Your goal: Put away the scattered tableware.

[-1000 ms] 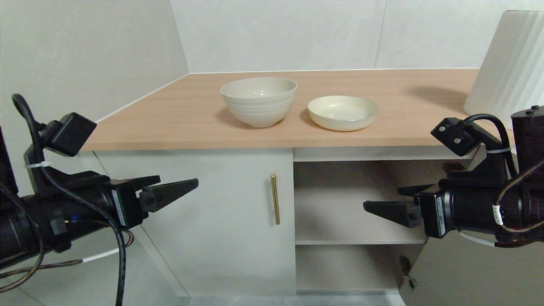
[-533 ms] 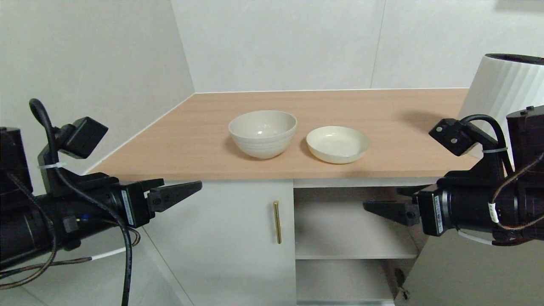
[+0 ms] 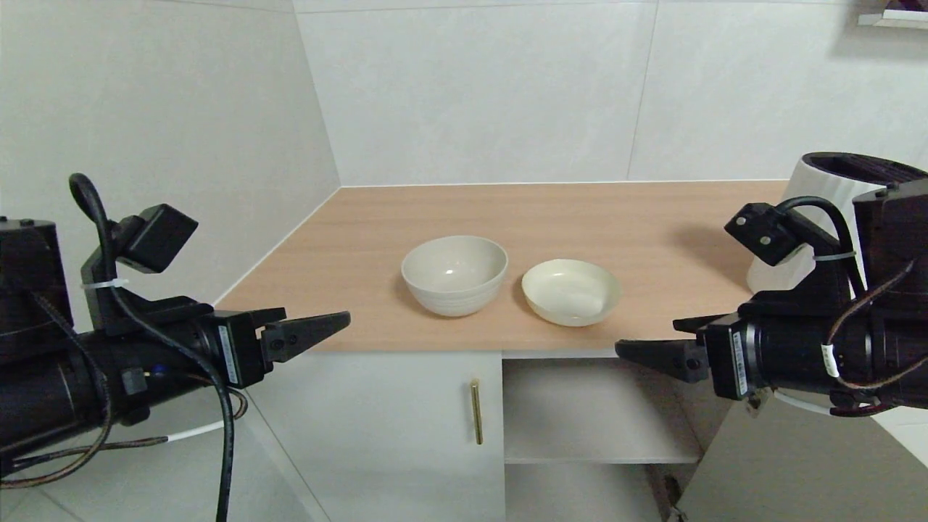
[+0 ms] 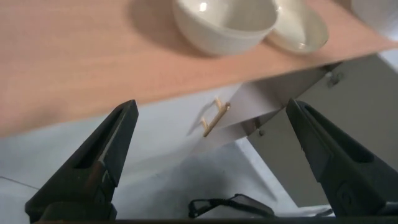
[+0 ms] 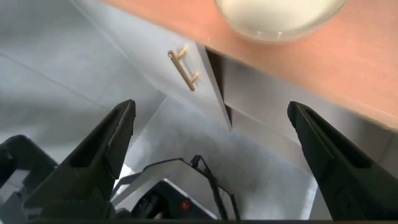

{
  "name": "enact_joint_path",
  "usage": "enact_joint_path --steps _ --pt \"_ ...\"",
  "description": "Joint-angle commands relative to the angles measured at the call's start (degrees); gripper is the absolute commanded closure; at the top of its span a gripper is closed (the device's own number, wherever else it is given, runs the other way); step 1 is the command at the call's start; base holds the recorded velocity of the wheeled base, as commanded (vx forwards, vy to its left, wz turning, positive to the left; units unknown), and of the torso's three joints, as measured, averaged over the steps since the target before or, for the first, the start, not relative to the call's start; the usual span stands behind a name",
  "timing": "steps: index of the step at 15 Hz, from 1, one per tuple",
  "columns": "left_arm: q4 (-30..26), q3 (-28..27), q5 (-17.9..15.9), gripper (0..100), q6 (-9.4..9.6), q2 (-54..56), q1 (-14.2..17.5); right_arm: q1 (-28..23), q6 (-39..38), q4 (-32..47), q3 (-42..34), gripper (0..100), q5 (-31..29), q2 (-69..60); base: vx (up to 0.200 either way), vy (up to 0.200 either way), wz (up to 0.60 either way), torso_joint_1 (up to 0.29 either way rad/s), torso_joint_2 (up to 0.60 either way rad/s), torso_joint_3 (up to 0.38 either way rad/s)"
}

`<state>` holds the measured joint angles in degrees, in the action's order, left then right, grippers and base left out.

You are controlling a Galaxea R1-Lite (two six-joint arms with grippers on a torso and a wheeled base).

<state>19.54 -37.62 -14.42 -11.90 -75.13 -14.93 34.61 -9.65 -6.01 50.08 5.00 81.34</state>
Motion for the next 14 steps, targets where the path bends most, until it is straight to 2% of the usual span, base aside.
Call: enact_joint_path --steps 1,5,8,10,11,12,14 --pt "-0.03 -0.26 0.01 0 0.03 -0.72 -0.10 0.02 -0.01 -0.23 0.11 0 0.01 0.84 0.000 0.000 0.00 0.110 -0.22 -0.139" --pt "-1.17 -7.73 0.53 0 0.03 -6.52 -0.01 -0.07 0.60 -9.55 1.69 0 -0.60 7.61 0.000 0.000 0.00 0.027 -0.05 -0.029" --pt "-5.65 -14.67 0.53 0 0.03 -12.06 -0.01 -1.65 -0.72 -5.86 8.81 0 -3.33 12.97 0.000 0.000 0.00 0.000 0.00 0.000" --pt "-7.41 -16.70 1.41 0 -0.58 -15.31 -0.36 -2.27 -4.06 -4.19 12.06 0 -6.49 15.61 0.000 0.000 0.00 0.000 0.00 0.000" --pt "-7.32 -17.31 2.91 0 -1.81 -16.63 -0.45 -2.27 -4.76 -4.19 12.59 0 -7.63 16.40 0.000 0.000 0.00 0.000 0.00 0.000" --pt "-7.32 -18.98 6.86 0 -4.63 -18.82 -1.33 -2.27 -5.29 -4.19 13.38 0 -9.74 17.37 0.000 0.000 0.00 0.000 0.00 0.000" --pt "-6.97 -22.23 17.67 0 -9.90 -22.96 -4.75 -2.44 -7.48 -4.54 15.31 0 -14.31 18.86 0.000 0.000 0.00 0.000 0.00 0.000"
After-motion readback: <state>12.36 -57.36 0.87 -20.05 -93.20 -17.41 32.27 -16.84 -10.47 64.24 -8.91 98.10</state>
